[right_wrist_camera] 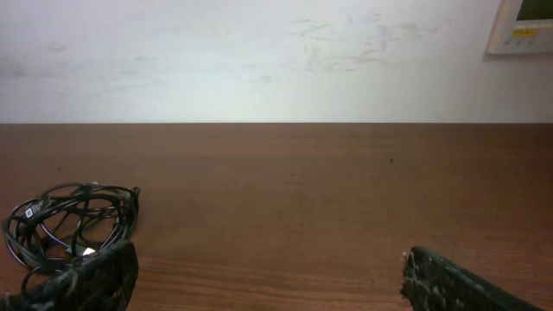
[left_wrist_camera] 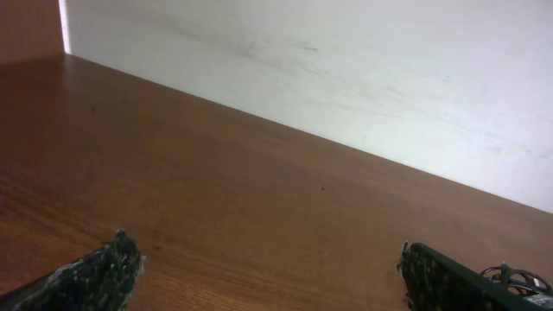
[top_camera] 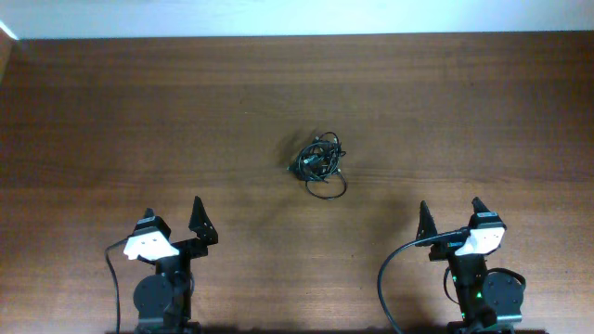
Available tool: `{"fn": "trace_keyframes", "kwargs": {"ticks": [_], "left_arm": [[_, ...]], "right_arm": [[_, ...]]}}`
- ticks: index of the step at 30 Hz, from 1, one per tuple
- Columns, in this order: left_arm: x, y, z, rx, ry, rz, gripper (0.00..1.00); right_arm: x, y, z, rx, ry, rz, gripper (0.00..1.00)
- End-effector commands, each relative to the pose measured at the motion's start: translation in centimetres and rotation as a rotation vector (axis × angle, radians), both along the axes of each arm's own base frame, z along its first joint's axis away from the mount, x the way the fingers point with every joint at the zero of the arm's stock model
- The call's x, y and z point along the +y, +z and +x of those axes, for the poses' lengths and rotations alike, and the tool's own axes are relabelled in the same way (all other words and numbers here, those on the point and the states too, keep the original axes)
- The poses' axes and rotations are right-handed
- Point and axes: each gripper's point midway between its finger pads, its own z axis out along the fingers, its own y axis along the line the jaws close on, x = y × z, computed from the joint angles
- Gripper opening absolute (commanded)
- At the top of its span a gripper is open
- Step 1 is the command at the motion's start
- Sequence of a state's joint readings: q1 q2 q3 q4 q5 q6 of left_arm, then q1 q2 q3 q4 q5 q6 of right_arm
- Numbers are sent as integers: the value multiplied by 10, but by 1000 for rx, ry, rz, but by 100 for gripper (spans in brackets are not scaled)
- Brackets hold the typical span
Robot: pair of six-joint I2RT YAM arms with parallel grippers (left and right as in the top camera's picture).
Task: Untangle cables
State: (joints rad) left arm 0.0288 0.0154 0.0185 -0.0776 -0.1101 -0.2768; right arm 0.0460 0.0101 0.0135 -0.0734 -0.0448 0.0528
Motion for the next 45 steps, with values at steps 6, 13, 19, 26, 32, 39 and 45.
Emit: {"fn": "trace_keyframes", "kwargs": {"ticks": [6, 13, 19, 26, 32, 39, 45], "left_arm": [[1, -1, 0, -6, 6, 2, 99], [1, -1, 0, -6, 6, 2, 99], [1, -1, 0, -6, 6, 2, 99], [1, -1, 0, -6, 6, 2, 99], [1, -1, 0, -6, 6, 2, 99], [1, -1, 0, -6, 6, 2, 99], [1, -1, 0, -6, 6, 2, 99]], "right_arm": [[2, -4, 0, 9, 8, 5, 99], [2, -4, 0, 9, 8, 5, 99], [2, -4, 0, 9, 8, 5, 99], [2, -4, 0, 9, 8, 5, 99], [2, -4, 0, 9, 8, 5, 99], [2, -9, 1, 30, 8, 4, 99], [2, -9, 1, 30, 8, 4, 99]]}}
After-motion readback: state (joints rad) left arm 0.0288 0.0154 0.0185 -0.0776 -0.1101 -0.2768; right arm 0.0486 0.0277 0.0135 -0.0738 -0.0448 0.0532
